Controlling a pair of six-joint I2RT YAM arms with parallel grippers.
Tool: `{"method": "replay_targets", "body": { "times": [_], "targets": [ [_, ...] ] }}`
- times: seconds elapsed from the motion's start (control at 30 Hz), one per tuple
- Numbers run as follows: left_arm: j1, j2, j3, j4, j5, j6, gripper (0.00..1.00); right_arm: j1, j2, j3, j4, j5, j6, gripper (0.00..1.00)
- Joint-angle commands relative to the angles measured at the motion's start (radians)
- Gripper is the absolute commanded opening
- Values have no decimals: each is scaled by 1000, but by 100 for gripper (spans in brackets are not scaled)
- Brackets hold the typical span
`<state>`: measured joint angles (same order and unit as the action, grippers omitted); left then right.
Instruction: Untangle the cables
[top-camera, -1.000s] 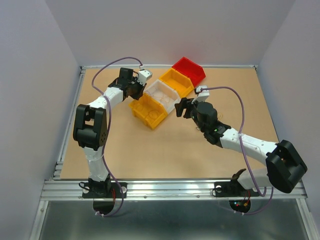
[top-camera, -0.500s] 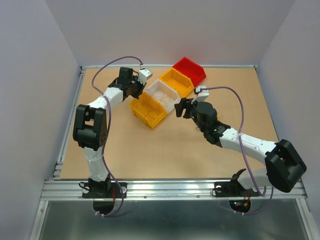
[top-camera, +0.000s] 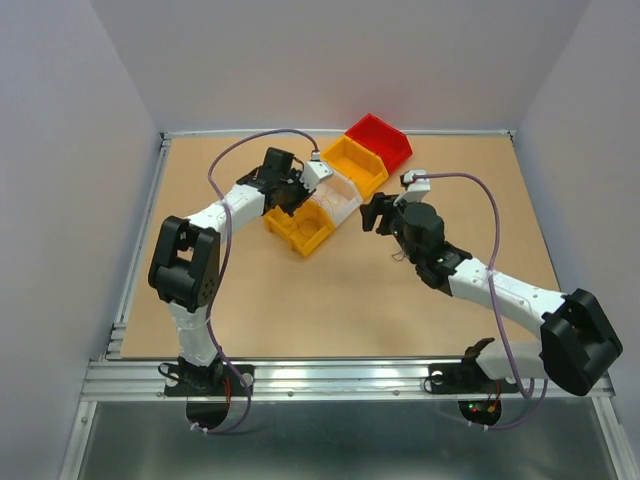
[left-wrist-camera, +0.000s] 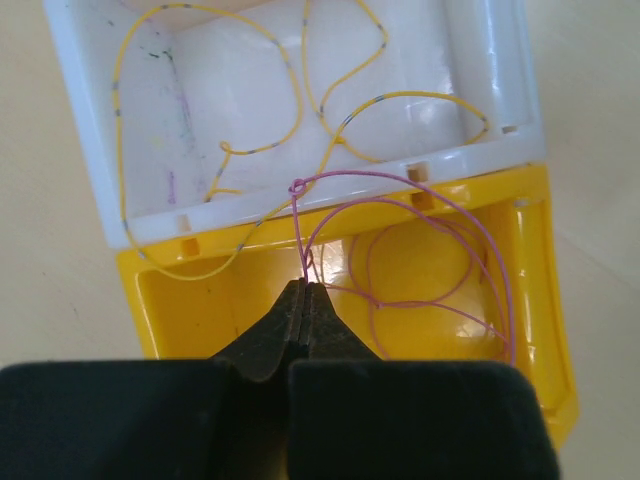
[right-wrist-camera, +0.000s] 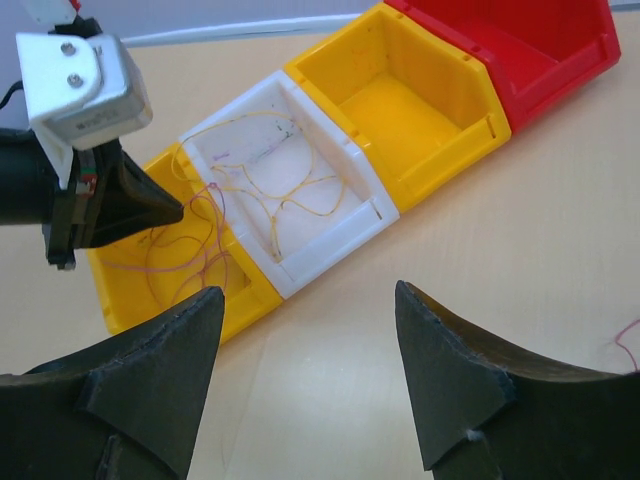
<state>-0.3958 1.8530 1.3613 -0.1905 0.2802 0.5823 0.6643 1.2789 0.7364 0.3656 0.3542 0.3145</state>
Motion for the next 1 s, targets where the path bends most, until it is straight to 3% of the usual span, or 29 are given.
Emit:
{"method": "replay_targets", "body": {
  "times": [0.0,0.13,0.33,0.5,0.63,0.7,0.73,0.9,0.97],
  "targets": [
    [0,-71,-8,-36,-42,33,0,-17,-35,-22,7,5,8,75],
    [-15,-43,5,-79,-76,47,0,-22,-33,-23,4,-3,8,75],
    [-40,57,32,-96,-258,36,0,-54,-35,-20,-34,-14,18,75],
    [-38,80,27,-81,-271,36,0,-124,-30,-23,-106,-43,41,77],
    [-41,94,22,-47,-322,28,6,-189,32,-3,-180,-40,66,81],
    [-41,80,10,-18,-322,24,14,-229,81,3,-195,-46,78,83],
    [-41,52,2,-6,-319,21,21,-239,97,12,-200,-55,84,84],
    [-41,-64,-79,85,-265,13,33,-269,181,50,-229,-61,95,100],
    [-41,-115,-97,108,-227,8,37,-269,215,70,-258,-51,100,100]
  ]
}}
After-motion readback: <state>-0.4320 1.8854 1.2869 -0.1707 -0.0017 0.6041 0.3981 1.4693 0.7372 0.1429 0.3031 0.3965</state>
